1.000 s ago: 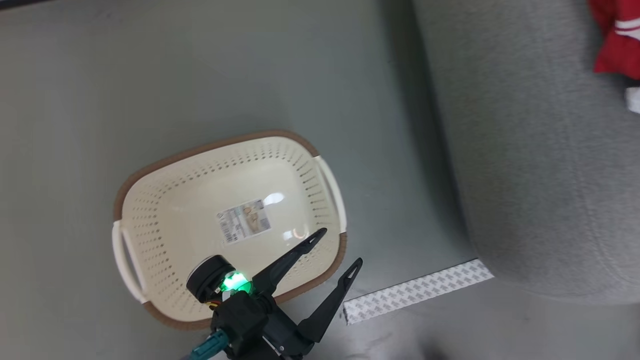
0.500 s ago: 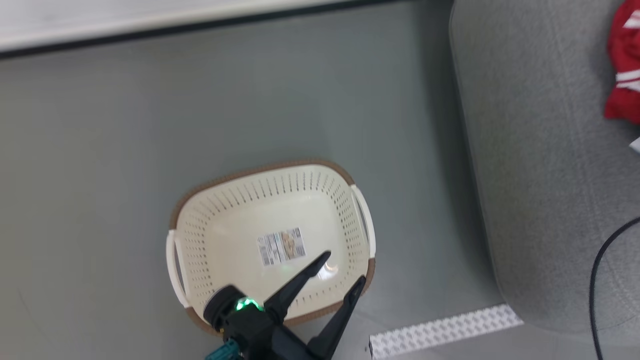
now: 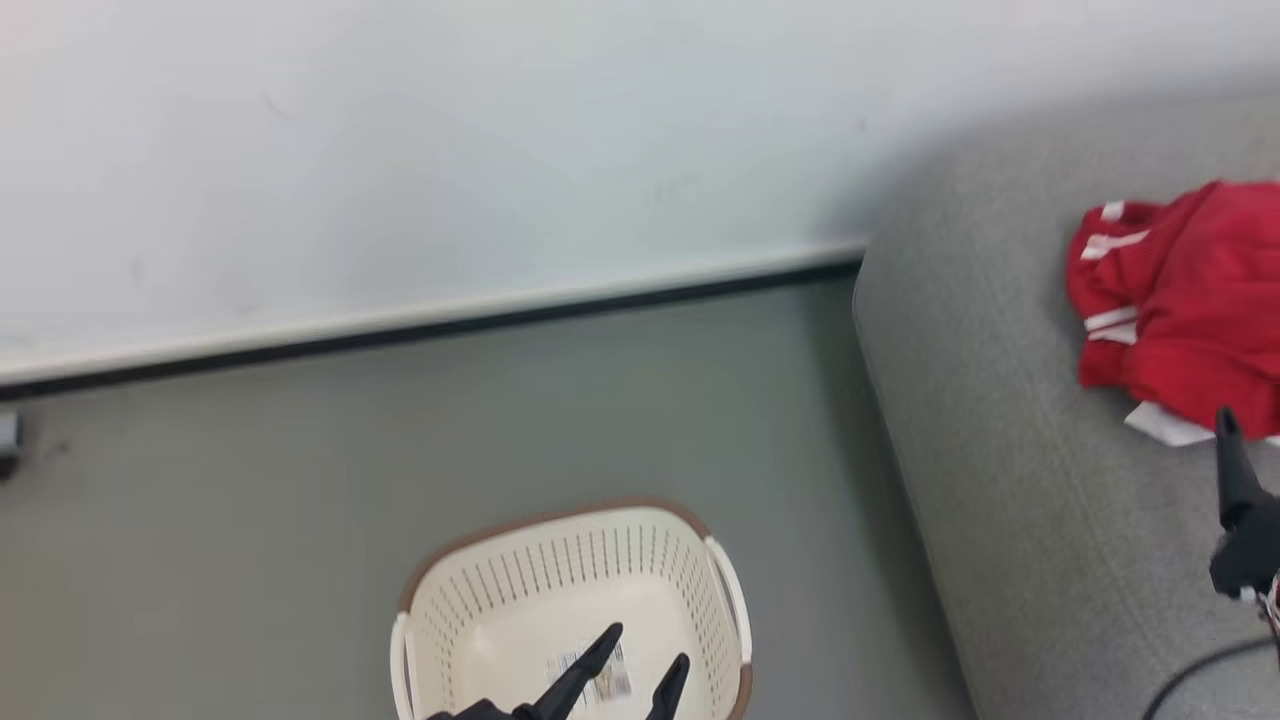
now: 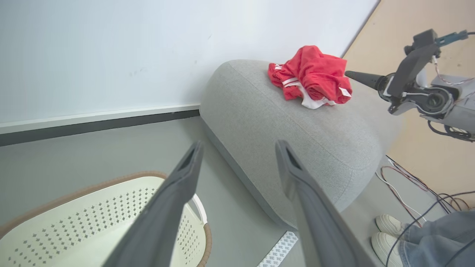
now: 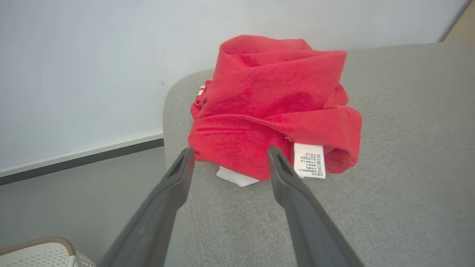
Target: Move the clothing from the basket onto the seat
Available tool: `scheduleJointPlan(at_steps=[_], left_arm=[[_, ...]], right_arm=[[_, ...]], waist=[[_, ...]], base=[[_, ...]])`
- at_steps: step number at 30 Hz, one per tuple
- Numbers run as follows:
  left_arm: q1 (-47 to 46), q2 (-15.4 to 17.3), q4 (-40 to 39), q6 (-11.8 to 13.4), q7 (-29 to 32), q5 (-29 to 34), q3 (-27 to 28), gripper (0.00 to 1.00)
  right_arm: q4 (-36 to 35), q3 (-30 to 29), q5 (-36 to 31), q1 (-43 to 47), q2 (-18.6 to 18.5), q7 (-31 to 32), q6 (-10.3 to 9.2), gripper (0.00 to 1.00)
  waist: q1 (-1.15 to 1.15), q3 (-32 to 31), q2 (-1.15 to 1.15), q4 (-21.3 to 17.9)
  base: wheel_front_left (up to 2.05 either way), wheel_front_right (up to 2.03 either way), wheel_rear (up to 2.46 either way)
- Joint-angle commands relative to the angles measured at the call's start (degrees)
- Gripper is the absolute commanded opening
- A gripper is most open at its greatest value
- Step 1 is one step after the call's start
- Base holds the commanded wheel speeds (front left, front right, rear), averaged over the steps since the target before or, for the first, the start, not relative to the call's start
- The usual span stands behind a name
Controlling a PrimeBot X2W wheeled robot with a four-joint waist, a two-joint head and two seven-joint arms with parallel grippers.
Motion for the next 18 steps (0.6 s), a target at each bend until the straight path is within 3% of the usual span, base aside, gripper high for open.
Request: scheduleJointPlan(at_steps=[1,5,10,15,18], left_arm=[[1.26,-0.05,0.82,0.48,-0.24,0.30,0.35,1.00],[1.60,-0.27,2.49,1.52,-0.23,0.49,1.61,1.00],[0.59,-0.19,4.21,1.95,-0.24,1.33,4.46,1.00],[0.02,0.37,6.67,2.42,-0.23,2.23,7.83,1.00],[-1.03,0.75,8.99,3.40,-0.23,2.70,9.56,1.00]], right_arm=[[-2.48,-1.40,-0.64,3.68,0.38,-0.19,0.00,1.00],[-11.21,-5.06,-3.25,10.55,3.15,-0.29,0.00,1.00],[-23.01,-9.50,-6.62,18.18,10.40,-0.45,0.00,1.00],[-30.67,-9.32,-9.21,24.02,17.46,-0.72,0.00,1.00],[-32.86,-8.20,-10.91,26.14,19.61,-1.21,0.00,1.00]], waist=[[0.02,-10.31,0.01,1.77],[0.02,-12.55,0.01,3.24],[0.02,-14.31,0.01,5.05],[0.02,-15.66,0.01,7.00],[0.02,-16.21,0.01,8.16]], base=[[0.00,0.00,0.00],[0.00,0.00,0.00],[0.00,0.00,0.00],[0.00,0.00,0.00],[0.00,0.00,0.00]])
